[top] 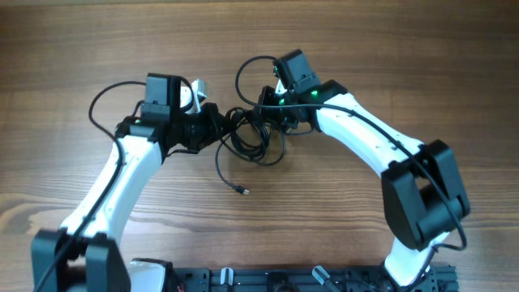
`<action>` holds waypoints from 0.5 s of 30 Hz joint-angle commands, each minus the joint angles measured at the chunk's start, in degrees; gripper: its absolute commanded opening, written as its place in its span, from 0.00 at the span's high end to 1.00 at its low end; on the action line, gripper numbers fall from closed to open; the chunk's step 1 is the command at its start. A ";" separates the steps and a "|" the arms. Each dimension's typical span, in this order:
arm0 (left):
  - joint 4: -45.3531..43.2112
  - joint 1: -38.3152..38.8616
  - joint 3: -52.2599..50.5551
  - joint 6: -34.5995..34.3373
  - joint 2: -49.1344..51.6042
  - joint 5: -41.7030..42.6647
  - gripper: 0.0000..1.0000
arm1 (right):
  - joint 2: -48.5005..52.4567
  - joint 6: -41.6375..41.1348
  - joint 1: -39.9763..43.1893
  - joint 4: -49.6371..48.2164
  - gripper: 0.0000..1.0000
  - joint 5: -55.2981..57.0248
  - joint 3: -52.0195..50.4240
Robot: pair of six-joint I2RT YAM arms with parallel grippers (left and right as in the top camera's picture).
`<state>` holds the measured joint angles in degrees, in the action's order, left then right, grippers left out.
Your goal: Untangle cables
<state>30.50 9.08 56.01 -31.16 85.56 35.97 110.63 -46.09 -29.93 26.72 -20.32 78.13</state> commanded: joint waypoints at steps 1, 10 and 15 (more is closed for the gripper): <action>-0.26 0.42 0.13 0.66 6.49 -3.69 0.96 | 2.95 -0.59 0.22 -0.50 0.77 0.85 0.17; -1.86 0.39 0.13 -0.04 19.89 -8.55 0.96 | 5.53 -0.52 0.22 -1.18 0.76 0.81 0.17; -2.19 0.42 0.13 -0.83 20.68 -9.94 0.96 | 5.53 -0.37 -0.11 0.85 0.76 0.39 0.15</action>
<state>28.36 9.28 56.10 -31.20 104.79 29.17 115.13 -46.26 -29.89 26.59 -20.32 78.13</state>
